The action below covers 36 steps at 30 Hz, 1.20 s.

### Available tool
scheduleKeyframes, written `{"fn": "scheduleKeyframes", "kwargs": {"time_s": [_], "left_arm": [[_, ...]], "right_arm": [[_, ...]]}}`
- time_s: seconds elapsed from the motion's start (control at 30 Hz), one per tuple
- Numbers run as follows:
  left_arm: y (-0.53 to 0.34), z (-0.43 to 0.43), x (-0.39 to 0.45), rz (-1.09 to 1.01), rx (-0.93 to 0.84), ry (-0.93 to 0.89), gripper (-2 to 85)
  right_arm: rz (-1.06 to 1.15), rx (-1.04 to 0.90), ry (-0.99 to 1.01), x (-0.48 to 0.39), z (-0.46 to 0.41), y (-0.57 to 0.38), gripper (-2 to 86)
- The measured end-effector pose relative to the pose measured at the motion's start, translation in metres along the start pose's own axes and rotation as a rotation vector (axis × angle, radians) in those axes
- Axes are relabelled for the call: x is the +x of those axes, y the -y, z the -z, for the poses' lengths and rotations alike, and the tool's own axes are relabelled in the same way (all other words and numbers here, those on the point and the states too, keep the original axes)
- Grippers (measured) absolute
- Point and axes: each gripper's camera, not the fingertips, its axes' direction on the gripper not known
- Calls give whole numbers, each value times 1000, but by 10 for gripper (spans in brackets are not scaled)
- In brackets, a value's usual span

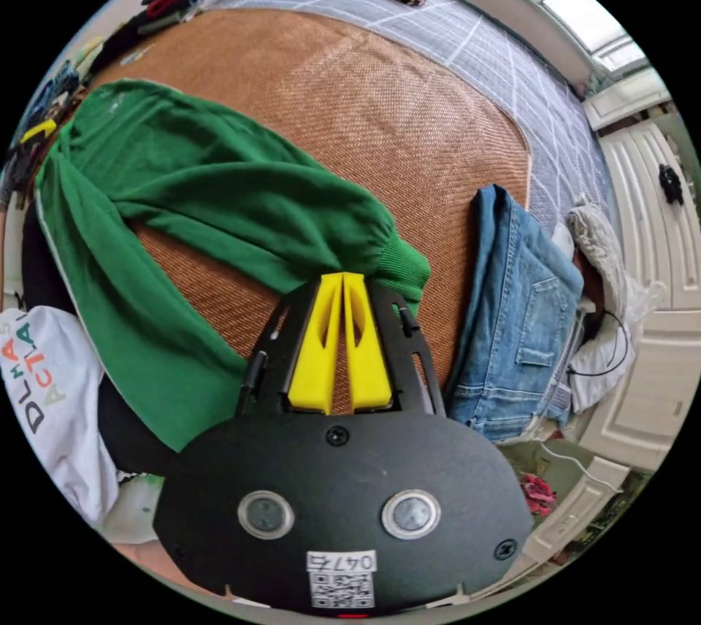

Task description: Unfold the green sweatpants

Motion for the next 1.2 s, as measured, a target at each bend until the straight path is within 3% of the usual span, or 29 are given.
{"fn": "scheduleKeyframes", "kwargs": {"time_s": [0.17,0.3,0.37,0.47,0.73,0.83,0.93,1.07,1.17,1.2], "left_arm": [[98,-51,-1,-18,-93,93,-10],[140,-92,-20,32,-192,160,-10],[146,-94,-23,44,-177,137,-10],[155,-85,-24,71,-160,109,-10],[209,-67,29,-34,-163,222,-10],[222,-86,9,38,-203,231,-10],[222,-86,-17,137,-178,135,-10],[216,-79,-32,203,-138,61,-10],[219,-77,-32,206,-138,38,-10],[222,-75,-29,198,-147,37,-10]], "right_arm": [[28,140,-81,-13,49,-46,-7],[-22,355,46,1,83,-132,-7],[-80,254,65,10,61,-145,-3],[-63,320,83,3,52,-147,22],[128,250,7,-24,17,-47,18],[211,137,-27,-34,-1,-24,-1],[215,179,-42,-28,32,-41,-5],[168,309,120,-4,65,-107,-5],[177,154,280,-4,25,-115,1],[171,80,252,-6,11,-114,13]]}}
